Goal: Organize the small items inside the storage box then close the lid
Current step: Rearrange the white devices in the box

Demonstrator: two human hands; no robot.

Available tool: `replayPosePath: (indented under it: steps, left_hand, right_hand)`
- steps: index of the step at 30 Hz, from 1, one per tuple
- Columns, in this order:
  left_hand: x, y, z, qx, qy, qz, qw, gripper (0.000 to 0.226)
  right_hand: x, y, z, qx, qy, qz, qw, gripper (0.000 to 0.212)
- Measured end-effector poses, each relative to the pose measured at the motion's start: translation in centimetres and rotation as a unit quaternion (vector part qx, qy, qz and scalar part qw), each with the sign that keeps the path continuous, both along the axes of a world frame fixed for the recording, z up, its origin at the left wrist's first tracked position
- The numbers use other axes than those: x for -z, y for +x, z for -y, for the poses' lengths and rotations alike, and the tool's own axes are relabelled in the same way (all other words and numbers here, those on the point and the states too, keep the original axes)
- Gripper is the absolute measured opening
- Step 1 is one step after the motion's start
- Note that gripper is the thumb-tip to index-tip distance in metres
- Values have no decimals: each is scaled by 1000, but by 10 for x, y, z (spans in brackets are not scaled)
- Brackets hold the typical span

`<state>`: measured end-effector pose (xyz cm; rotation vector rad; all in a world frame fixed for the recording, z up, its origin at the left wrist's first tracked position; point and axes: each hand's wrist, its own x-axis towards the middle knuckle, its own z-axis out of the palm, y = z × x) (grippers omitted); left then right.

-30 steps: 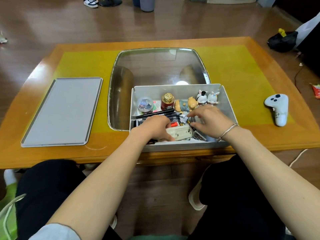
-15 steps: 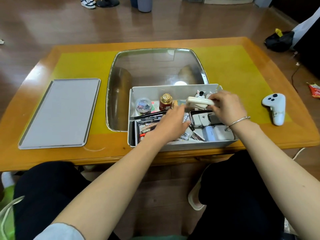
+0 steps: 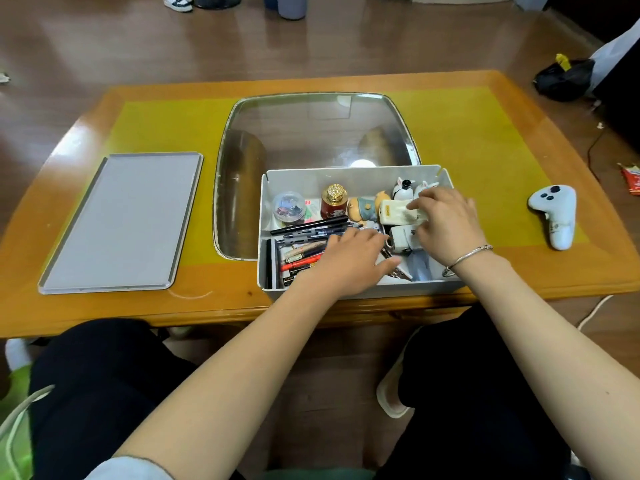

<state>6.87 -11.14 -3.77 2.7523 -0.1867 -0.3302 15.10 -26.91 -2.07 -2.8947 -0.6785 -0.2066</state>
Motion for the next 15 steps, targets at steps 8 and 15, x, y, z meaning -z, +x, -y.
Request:
replayPosePath:
  steps: [8, 15]
  left_hand:
    - [-1, -31, -70, -185, 32, 168, 968, 38]
    - [8, -47, -91, -315, -71, 133, 937, 51]
  right_hand:
    - [-6, -14, -38, -144, -14, -154, 977, 20]
    - [0, -13, -52, -155, -146, -271, 939, 22]
